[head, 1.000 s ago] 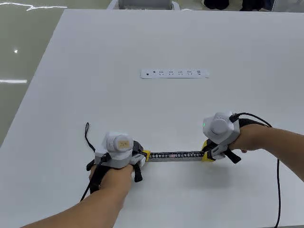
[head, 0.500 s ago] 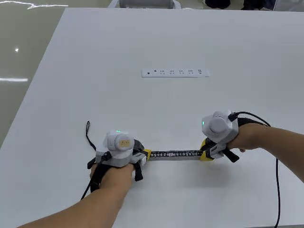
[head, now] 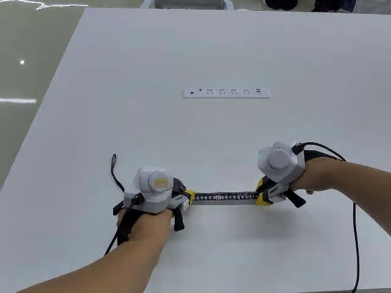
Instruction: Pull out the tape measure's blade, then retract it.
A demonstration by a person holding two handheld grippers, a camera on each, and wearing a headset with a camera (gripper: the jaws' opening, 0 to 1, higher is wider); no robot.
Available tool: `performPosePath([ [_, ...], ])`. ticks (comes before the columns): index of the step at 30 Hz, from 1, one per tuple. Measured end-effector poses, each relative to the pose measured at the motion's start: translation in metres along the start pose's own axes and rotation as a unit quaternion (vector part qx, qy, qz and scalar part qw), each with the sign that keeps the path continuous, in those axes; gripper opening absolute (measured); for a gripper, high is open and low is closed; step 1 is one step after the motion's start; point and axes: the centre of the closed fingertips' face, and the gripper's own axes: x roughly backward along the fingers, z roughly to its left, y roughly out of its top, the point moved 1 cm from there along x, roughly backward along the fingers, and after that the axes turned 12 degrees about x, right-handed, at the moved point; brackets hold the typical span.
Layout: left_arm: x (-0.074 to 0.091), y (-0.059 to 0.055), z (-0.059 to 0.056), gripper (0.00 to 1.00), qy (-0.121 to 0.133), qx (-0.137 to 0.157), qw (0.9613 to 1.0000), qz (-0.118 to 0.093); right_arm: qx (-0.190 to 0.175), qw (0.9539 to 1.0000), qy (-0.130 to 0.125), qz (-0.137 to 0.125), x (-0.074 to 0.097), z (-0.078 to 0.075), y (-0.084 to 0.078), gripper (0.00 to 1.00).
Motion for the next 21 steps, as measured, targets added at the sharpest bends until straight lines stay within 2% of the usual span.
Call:
performPosePath([
  [21, 0.0007, 0.0001, -0.0005, 0.69, 0.000, 0.001, 1.0000, 0.000, 0.002, 1.0000, 0.002, 0.000, -0.0045, -0.0009, 0.0088, 0.15],
])
